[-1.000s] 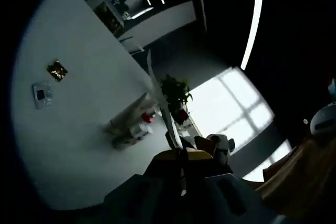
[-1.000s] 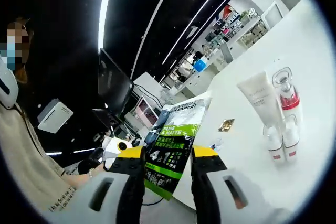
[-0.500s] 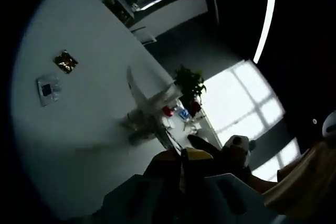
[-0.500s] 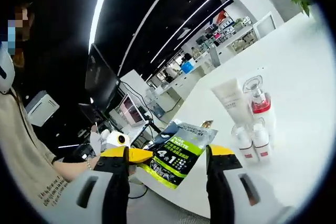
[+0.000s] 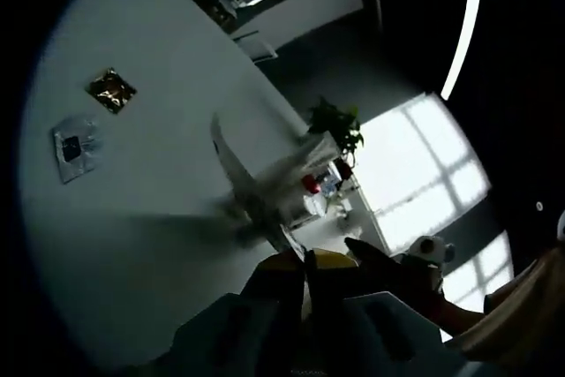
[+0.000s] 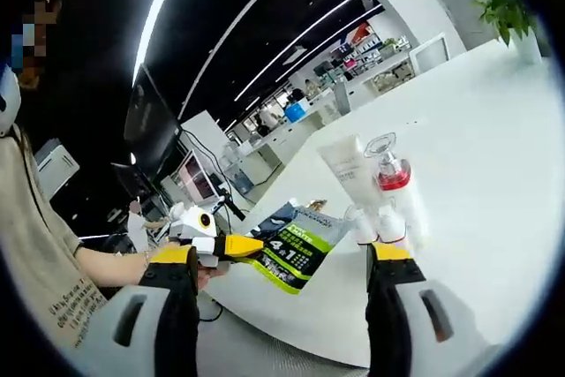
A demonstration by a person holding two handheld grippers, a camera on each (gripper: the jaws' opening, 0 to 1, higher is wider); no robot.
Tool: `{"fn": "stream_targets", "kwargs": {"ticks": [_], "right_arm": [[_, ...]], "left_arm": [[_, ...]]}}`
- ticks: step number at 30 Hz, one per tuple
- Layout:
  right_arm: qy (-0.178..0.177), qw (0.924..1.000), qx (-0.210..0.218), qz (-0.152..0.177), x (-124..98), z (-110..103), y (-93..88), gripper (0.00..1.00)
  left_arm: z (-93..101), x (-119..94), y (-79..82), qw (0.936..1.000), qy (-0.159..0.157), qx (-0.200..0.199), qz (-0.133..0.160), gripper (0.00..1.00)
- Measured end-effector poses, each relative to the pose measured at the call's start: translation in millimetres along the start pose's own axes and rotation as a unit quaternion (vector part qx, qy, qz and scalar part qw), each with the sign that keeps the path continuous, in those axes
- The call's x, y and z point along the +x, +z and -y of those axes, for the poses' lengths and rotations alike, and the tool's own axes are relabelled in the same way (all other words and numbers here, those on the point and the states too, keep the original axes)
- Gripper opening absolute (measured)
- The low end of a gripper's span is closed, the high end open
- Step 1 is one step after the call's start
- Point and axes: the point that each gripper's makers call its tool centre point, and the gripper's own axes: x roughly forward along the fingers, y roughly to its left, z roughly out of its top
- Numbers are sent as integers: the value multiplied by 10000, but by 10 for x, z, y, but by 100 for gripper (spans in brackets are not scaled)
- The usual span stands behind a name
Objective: Arrange the skincare products in the storage area until every visible bottle or jar stands upright without overlapping.
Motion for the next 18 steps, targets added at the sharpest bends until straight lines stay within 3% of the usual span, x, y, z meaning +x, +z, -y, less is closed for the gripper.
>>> {"fn": "stream_targets", "kwargs": {"ticks": [12,18], "right_arm": [[-452,9983,-340,-157,-146,178,-71,97],[-563,9963,-585,-284,-177,197,-110,100]], "left_arm": [[-281,196,-41,9991,318,36,-264,0],[-448,270,-88,9970,606,138,-451,0]]}}
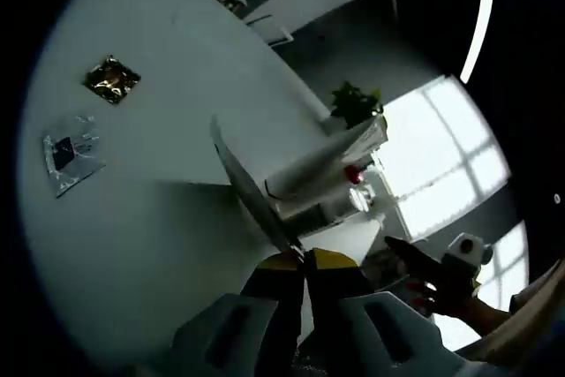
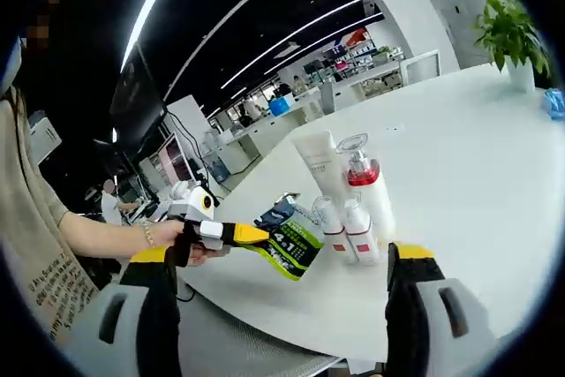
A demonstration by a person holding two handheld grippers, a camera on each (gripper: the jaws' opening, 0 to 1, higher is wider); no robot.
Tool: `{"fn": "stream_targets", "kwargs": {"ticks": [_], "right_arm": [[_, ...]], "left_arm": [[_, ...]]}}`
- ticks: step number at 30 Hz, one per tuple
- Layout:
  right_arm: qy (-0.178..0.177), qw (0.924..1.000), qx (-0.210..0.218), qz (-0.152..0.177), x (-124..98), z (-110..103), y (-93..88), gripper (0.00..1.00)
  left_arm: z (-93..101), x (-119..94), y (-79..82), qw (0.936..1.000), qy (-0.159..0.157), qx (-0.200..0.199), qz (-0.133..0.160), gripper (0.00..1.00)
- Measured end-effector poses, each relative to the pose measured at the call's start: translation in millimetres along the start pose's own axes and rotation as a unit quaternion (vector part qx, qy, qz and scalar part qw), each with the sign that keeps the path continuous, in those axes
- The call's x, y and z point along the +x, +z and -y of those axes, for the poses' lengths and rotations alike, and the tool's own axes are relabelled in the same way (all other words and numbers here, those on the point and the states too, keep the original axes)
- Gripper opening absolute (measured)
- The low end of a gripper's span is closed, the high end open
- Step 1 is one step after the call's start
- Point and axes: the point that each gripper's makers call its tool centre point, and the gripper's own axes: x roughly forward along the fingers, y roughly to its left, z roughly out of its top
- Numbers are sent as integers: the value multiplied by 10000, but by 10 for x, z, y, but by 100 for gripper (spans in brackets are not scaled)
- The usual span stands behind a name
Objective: Arrange the skincare products in the storage area until every visible bottle or jar stands upright without overlapping.
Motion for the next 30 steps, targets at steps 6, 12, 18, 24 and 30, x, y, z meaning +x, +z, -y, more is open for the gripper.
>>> {"fn": "stream_targets", "kwargs": {"ticks": [6,12,18,24,30], "right_arm": [[-88,9997,-160,-136,-20,24,-66,100],[-217,9996,-100,-138,-61,86,-95,100],[-274,9995,-73,-132,-76,106,-110,100],[-287,9995,-45,-138,-79,103,-128,100],[-284,9995,-21,-146,-77,94,-140,100]], "left_arm": [[-169,34,-66,9992,358,84,-144,0],[-385,47,-190,9956,880,68,-299,0],[-527,42,-240,9904,1307,201,-413,0],[-637,30,-275,9808,1702,680,-663,3],[-701,2,-280,9652,2013,1351,-981,10]]}}
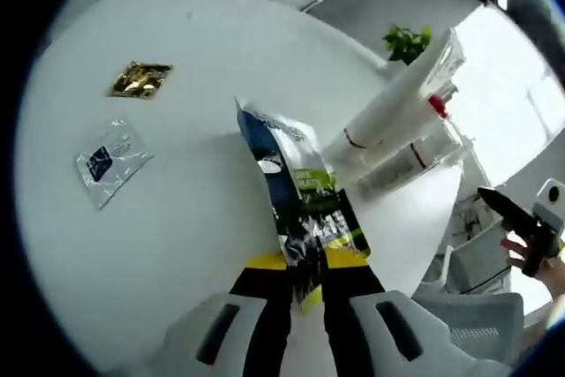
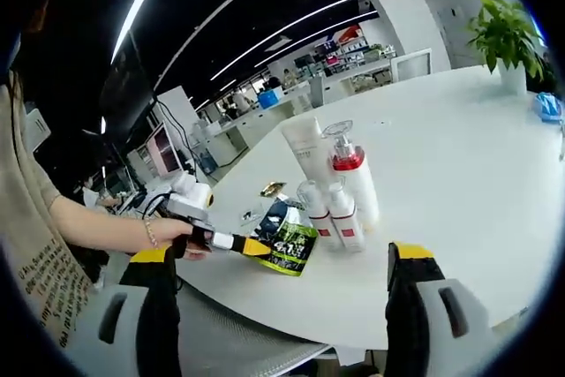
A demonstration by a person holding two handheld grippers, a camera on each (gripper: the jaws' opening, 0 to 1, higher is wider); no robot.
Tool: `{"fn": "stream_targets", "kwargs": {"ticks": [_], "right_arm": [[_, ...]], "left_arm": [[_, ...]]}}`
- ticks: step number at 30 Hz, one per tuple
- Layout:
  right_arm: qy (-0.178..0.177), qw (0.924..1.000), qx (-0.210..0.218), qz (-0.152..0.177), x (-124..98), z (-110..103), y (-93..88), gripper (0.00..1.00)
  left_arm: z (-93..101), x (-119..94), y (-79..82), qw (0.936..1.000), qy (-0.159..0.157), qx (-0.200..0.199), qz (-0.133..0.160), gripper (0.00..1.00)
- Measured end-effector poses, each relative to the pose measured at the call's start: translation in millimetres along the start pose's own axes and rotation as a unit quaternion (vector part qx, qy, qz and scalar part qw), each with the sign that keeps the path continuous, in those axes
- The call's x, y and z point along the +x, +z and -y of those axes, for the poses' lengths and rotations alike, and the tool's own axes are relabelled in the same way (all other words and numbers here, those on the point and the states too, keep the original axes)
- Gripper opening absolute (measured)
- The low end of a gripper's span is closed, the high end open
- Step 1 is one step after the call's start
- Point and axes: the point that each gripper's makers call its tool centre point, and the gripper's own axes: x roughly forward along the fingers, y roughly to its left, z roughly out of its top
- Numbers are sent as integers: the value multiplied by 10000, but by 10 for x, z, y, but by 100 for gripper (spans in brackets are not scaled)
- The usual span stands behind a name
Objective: Arrange the skincare products in the storage area until every visible bottle or jar stands upright without overlapping.
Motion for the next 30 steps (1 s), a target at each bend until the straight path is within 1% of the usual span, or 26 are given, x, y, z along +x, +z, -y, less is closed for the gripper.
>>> {"fn": "stream_targets", "kwargs": {"ticks": [1,3,5,10,11,12,14,16,18,20,25,30], "right_arm": [[-2,10000,7,-2,0,1,-1,100],[-3,10000,-4,1,-2,1,0,100],[5,10000,4,-7,-3,-7,-2,100],[15,10000,-1,-13,-10,-12,-5,100],[13,10000,-2,-16,-12,-12,-6,100],[10,10000,-14,-21,-14,-12,-7,100],[22,10000,-11,-19,-15,-20,-9,100],[44,10000,-19,-49,-6,-29,-29,100],[88,9999,-20,-107,26,-42,-61,100],[160,9997,-19,-170,68,-72,-81,100],[330,9990,-134,-265,162,-142,-71,100],[515,9976,-235,-392,283,-219,-67,100]], "left_arm": [[-23,1,-6,9997,104,204,-54,11],[-43,1,-26,9988,215,410,-154,14],[-38,-9,-13,9979,284,568,-144,16],[-79,-24,-12,9939,486,954,-252,20],[-94,-35,-17,9924,551,1057,-294,21],[-122,-41,-12,9897,654,1235,-322,22],[-142,-51,-36,9849,757,1497,-419,22],[-155,-68,-57,9813,856,1652,-490,22],[-159,-91,-56,9781,907,1809,-490,21],[-156,-125,-57,9775,929,1835,-463,21],[-146,-209,-62,9750,972,1961,-386,29],[-164,-371,-55,9754,1043,1931,-204,33]]}}
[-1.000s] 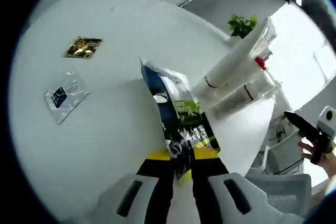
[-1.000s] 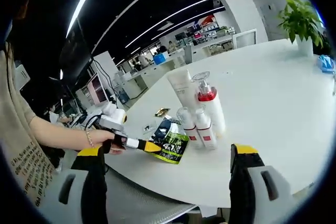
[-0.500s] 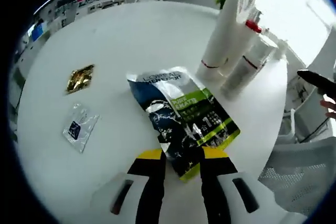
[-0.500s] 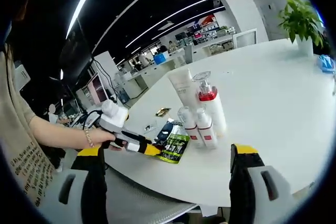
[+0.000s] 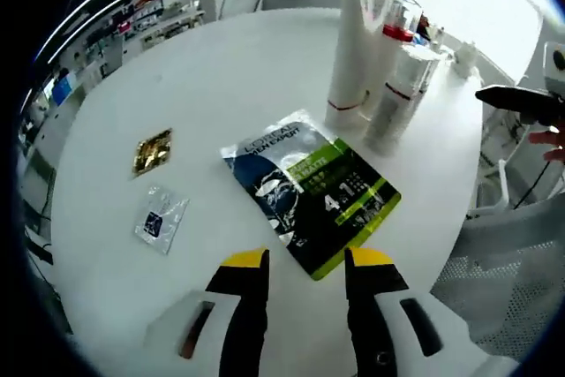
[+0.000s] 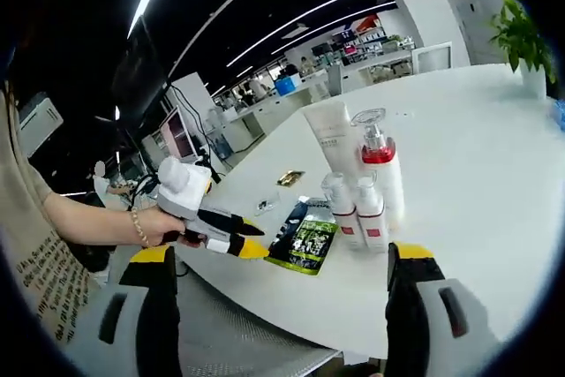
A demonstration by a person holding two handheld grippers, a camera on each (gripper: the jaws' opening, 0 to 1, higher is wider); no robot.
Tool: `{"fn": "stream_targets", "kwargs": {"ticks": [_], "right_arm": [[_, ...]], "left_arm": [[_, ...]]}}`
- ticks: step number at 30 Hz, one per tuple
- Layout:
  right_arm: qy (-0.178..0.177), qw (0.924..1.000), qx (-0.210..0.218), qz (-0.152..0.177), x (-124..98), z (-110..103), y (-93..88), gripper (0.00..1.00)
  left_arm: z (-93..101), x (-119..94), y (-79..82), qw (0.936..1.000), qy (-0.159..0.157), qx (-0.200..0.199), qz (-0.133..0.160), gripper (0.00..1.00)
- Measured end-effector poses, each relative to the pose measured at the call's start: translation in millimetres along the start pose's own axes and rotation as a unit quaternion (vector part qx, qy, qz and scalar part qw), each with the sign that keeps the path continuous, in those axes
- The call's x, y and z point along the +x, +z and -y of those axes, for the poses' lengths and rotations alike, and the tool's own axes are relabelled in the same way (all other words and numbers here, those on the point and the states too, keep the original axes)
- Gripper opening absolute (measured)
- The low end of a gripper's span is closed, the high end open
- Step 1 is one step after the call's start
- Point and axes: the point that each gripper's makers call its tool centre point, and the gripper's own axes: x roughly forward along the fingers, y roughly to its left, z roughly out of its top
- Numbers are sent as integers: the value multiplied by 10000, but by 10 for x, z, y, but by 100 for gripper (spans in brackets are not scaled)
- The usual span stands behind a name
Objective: Arrange the skincare products in the storage area until every visible bottle or jar stands upright without overlapping.
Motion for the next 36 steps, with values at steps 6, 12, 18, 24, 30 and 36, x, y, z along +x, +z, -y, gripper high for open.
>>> {"fn": "stream_targets", "kwargs": {"ticks": [6,12,18,24,30,36], "right_arm": [[234,9996,-92,-115,151,-109,-3,100],[404,9989,-146,-210,267,-222,-27,100],[599,9975,-204,-323,375,-337,-46,100],[725,9963,-263,-379,444,-409,-39,100],[764,9957,-293,-425,469,-409,-56,100],[757,9958,-282,-432,479,-405,-66,100]], "left_arm": [[-106,-180,-54,9996,126,-196,137,40],[-178,-340,-118,9989,218,-337,261,49],[-204,-481,-167,9972,184,-585,438,57],[-167,-604,-185,9935,23,-856,755,68],[-163,-712,-235,9921,-26,-929,845,74],[-163,-848,-206,9898,-46,-978,1030,81]]}}
